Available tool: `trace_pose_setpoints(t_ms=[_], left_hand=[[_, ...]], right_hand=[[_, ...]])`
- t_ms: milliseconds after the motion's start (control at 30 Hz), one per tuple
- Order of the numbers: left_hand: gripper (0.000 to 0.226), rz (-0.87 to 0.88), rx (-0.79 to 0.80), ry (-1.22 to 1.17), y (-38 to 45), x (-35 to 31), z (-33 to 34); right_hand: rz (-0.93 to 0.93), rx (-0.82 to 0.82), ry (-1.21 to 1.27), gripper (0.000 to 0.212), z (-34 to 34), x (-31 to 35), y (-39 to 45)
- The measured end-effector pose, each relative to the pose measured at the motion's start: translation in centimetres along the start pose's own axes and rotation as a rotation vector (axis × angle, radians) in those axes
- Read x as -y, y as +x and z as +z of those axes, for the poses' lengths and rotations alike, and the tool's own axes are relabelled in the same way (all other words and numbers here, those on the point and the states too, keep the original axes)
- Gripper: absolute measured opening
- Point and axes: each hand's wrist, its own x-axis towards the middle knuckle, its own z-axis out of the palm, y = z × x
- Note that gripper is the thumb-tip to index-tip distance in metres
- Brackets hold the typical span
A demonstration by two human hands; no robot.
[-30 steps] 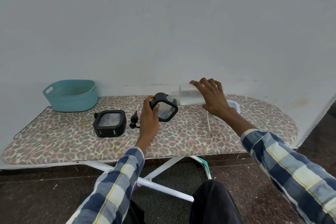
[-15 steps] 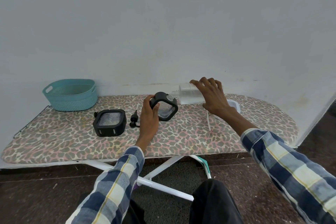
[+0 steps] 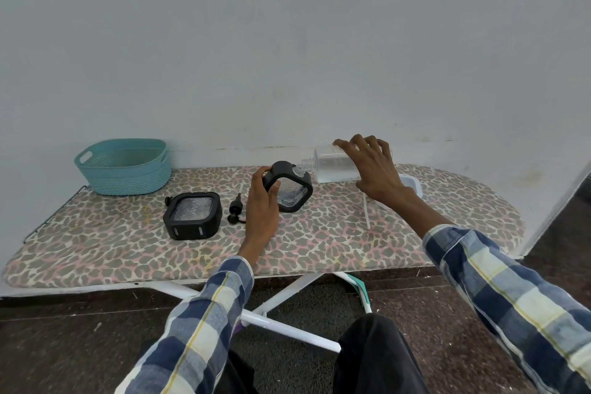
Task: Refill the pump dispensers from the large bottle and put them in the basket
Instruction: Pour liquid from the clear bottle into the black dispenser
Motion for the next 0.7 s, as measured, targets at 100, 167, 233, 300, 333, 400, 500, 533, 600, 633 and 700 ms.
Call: trace_pose_setpoints(t_ms=[100,167,233,300,333,400,500,533,600,633,700], left_hand=[[0.048,-0.004,0.002,0.000,-0.03,-0.03,-0.07],[0.049,-0.008,0.005,-0.001,-0.03,-0.07,-0.11],[0.048,-0.008,0.005,-0.001,-0.06,-0.19,-0.15],[0.045,-0.005,0.000,-0.004,-0.13,-0.31,-0.20],[0.043,-0.001,-0.001,-0.006,-0.15,-0.38,-0.23],[0.040,0.005,-0.002,-0.007,-0.15,-0.49,-0.22],[0.038,-0.005,-0.001,-0.009,-0.11,-0.59,-0.21],[0.039,-0.007,0.000,-0.009,-0.11,-0.57,-0.22],[0.042,-0.002,0.002,-0.006,-0.09,-0.45,-0.18],[0.044,-0.001,0.003,-0.005,-0.06,-0.37,-0.14],[0.046,-0.007,0.006,-0.007,-0.02,-0.28,-0.11]], right_hand=[[0.001,-0.003,0.002,0.112,0.04,-0.01,0.01],[0.001,-0.004,0.002,0.112,0.07,-0.04,-0.03],[0.004,-0.004,0.005,0.113,0.07,-0.03,-0.04],[0.005,-0.003,0.010,0.113,0.07,0.02,-0.05],[0.006,-0.002,0.010,0.113,0.06,0.03,-0.05],[0.006,-0.002,0.010,0.113,0.06,0.00,-0.06],[0.001,-0.001,0.008,0.113,0.03,0.03,-0.08],[0.001,-0.004,0.009,0.113,0.04,0.02,-0.07],[0.003,-0.007,0.010,0.113,0.03,0.05,-0.10],[0.004,-0.007,0.010,0.113,0.02,0.02,-0.12],[0.004,-0.007,0.009,0.112,-0.01,0.00,-0.13]])
